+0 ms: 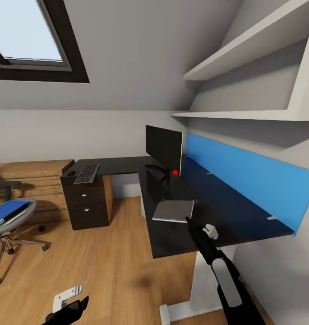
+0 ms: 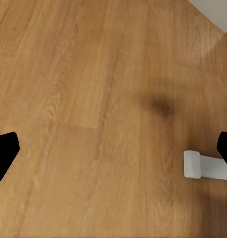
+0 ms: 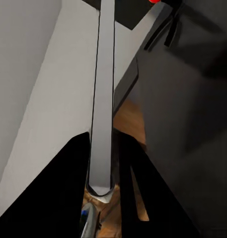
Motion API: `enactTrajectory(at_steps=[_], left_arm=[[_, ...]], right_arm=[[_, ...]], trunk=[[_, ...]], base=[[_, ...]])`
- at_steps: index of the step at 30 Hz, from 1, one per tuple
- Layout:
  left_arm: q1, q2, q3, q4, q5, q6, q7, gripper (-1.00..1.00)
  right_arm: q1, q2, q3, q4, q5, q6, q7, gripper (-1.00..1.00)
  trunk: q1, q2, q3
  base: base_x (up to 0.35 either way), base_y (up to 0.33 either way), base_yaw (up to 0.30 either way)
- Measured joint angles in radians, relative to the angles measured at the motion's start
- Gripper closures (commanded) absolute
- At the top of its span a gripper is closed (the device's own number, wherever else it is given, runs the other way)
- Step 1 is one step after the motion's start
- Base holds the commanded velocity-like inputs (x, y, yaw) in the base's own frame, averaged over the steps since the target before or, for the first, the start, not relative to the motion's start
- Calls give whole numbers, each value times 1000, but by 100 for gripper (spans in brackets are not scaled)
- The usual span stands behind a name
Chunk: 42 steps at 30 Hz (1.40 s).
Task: In the bedroom, organize the workspace by keeping the computer under the desk, ensuring the monitor is on the desk, placing the keyboard on the desk next to the monitor, placing the mouse on the desk next to the keyboard, moving the folder from the swivel chair onto the desk next to the mouse, stacking the notebook on top of the folder with the pen on top of the notebook, and positioning the swivel chair next to the desk.
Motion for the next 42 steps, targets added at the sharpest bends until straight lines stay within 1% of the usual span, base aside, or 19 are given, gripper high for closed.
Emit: enactTrajectory(at_steps=[1,3,6,7,9,10,11,12,14,16,19,23,35,42], left_arm=[[0,0,0,1,0,-2,0,-100],[0,1,0,8,0,-6,0,-100],[0,1,0,12,-3,-7,0,-100],[0,1,0,13,-7,-8,0,-100],[0,1,-1,14,-13,-8,0,-100],[0,0,-1,15,-20,-9,0,-100],[0,0,-1,15,-24,-9,0,-100],[0,0,-1,15,-31,-10,0,-100],[0,0,-1,16,-35,-10,0,-100],[0,0,-2,16,-37,-10,0,-100],[0,-1,-3,17,-38,-10,0,-100],[0,-2,-3,28,-39,-11,1,-100],[0,-4,-4,38,-40,-12,2,-100],[0,-6,-7,49,-41,-11,2,-100]], right_arm=[[1,1,9,-3,1,0,-13,100],[4,4,41,-12,4,2,-66,100],[5,5,66,-32,4,6,-112,100],[6,6,84,-49,3,10,-142,100],[10,6,104,-70,2,12,-167,100],[19,5,122,-91,1,13,-184,100],[26,5,130,-103,1,14,-190,100],[48,5,146,-136,-3,16,-200,100],[65,5,155,-165,-7,17,-205,100],[76,5,159,-185,-16,21,-208,100],[87,5,164,-202,-68,48,-210,100],[89,5,165,-206,-93,59,-212,100],[90,5,165,-207,-100,62,-212,100],[90,5,165,-207,-101,62,-212,100]], trunk=[[0,0,0],[0,0,0],[0,0,0],[0,0,0],[0,0,0],[0,0,0],[0,0,0],[0,0,0],[0,0,0],[0,0,0],[0,0,0],[0,0,0],[0,0,0],[0,0,0]], base=[[0,0,0],[0,0,0],[0,0,0],[0,0,0],[0,0,0],[0,0,0],[0,0,0],[0,0,0],[0,0,0],[0,0,34],[0,0,173],[0,0,249],[0,2,274],[0,201,223]])
